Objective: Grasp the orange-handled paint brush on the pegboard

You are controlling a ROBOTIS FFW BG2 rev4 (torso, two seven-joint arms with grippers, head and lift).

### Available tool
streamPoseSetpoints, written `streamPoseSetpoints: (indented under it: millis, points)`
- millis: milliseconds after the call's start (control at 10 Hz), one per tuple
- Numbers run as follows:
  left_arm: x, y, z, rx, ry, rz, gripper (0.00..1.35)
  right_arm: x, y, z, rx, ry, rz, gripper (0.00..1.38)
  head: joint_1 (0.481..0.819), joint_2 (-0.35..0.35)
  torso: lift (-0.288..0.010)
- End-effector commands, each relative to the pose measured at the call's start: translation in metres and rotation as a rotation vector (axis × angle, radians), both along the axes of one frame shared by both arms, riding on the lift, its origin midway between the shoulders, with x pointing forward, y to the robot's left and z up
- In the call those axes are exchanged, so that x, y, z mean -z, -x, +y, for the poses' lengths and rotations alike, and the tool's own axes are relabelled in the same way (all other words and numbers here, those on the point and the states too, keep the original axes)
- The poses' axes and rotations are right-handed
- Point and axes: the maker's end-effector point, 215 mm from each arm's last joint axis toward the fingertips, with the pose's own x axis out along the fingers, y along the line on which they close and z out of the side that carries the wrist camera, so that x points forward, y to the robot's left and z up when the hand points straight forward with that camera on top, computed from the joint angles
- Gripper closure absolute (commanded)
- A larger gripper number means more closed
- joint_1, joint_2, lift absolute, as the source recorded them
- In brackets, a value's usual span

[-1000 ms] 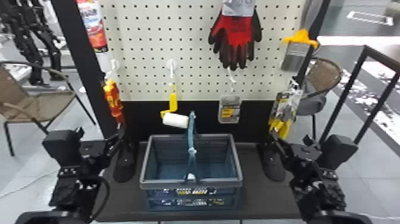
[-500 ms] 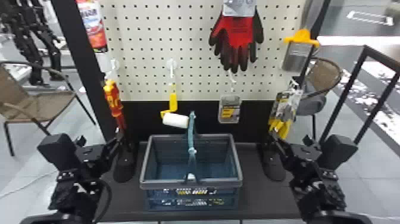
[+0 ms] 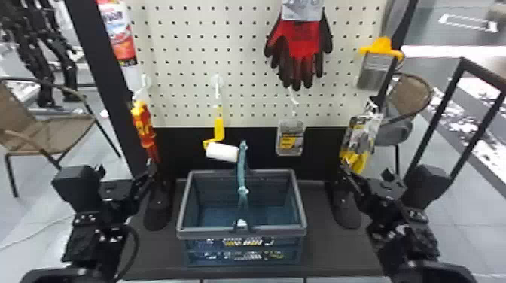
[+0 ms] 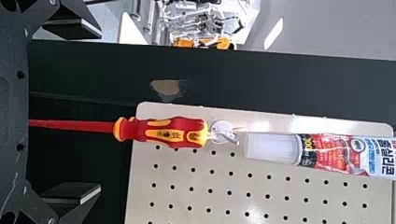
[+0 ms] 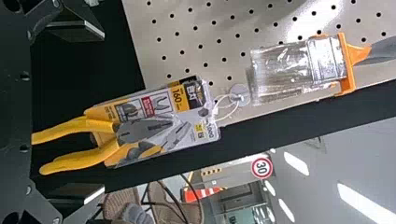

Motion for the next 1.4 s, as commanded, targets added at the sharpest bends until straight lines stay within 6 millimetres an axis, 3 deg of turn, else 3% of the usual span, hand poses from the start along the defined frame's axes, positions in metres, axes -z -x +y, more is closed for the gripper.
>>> streamPoseSetpoints:
  millis: [0,300,400,700,1000,1300]
  points:
    - [-0.001,-0.001,-0.001,0.001,0.002,-0.001,0.15,-0.019,-0.005,0.000,-0.033,0.026,0.038,0.15,0.549,0.000,-0.100]
    - [0.000,-0.003,-0.005,0.008,0.003,0.006,0.15,-0.081,-0.009,-0.018,-0.037,0.097,0.038,0.15,0.549,0.000,-0.100]
    - [0.001,-0.003,-0.005,0.009,0.003,0.009,0.15,-0.108,-0.009,-0.031,-0.019,0.121,0.018,0.15,0.549,0.000,-0.100]
    - [0.000,-0.004,-0.006,0.007,0.003,0.010,0.15,-0.161,-0.016,-0.066,0.003,0.159,-0.025,0.14,0.549,0.000,-0.100]
    - [-0.002,-0.005,-0.007,0.010,0.003,0.007,0.15,-0.200,-0.028,-0.076,-0.006,0.184,-0.077,0.11,0.549,0.000,-0.100]
    - [0.000,-0.007,-0.011,0.017,0.002,0.014,0.15,-0.234,-0.041,-0.068,-0.088,0.173,-0.106,0.11,0.549,0.000,-0.100]
